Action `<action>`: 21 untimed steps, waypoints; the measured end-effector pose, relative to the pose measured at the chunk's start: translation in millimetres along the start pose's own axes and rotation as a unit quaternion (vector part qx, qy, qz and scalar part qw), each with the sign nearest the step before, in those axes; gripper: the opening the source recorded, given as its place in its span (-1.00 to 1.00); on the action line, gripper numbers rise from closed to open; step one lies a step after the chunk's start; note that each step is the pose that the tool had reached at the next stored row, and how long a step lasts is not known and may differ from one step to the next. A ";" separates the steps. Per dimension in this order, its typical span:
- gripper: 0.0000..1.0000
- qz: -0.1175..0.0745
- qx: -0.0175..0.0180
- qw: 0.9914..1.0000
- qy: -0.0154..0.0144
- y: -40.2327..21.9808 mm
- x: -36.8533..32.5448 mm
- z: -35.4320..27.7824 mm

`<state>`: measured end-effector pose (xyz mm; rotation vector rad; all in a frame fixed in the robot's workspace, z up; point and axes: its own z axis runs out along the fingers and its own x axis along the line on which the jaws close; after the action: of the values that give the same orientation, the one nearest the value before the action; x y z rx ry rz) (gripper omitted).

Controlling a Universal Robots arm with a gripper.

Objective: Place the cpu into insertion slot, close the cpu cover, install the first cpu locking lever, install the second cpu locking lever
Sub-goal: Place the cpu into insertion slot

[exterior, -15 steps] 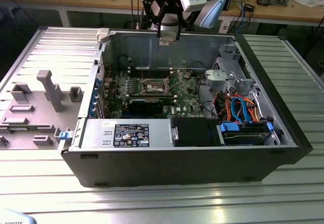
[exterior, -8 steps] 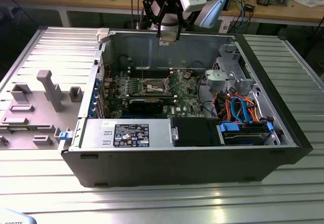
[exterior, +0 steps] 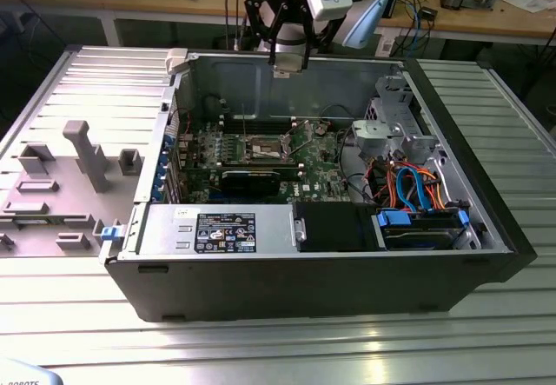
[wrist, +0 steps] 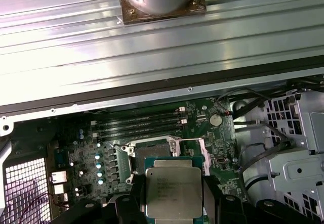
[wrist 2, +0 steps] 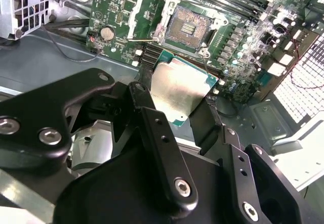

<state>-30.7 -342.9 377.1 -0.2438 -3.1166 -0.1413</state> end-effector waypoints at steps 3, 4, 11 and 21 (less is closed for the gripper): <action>0.08 0.001 0.000 1.000 0.000 -0.2 1.0 0.3; 0.08 0.001 0.000 1.000 0.000 -0.3 1.3 0.5; 0.08 0.003 0.000 1.000 0.000 -0.5 3.2 0.6; 0.08 0.008 0.000 1.000 -0.001 -0.6 3.3 1.4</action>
<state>-34.0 -342.9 375.7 -0.2687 -3.1153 -0.1415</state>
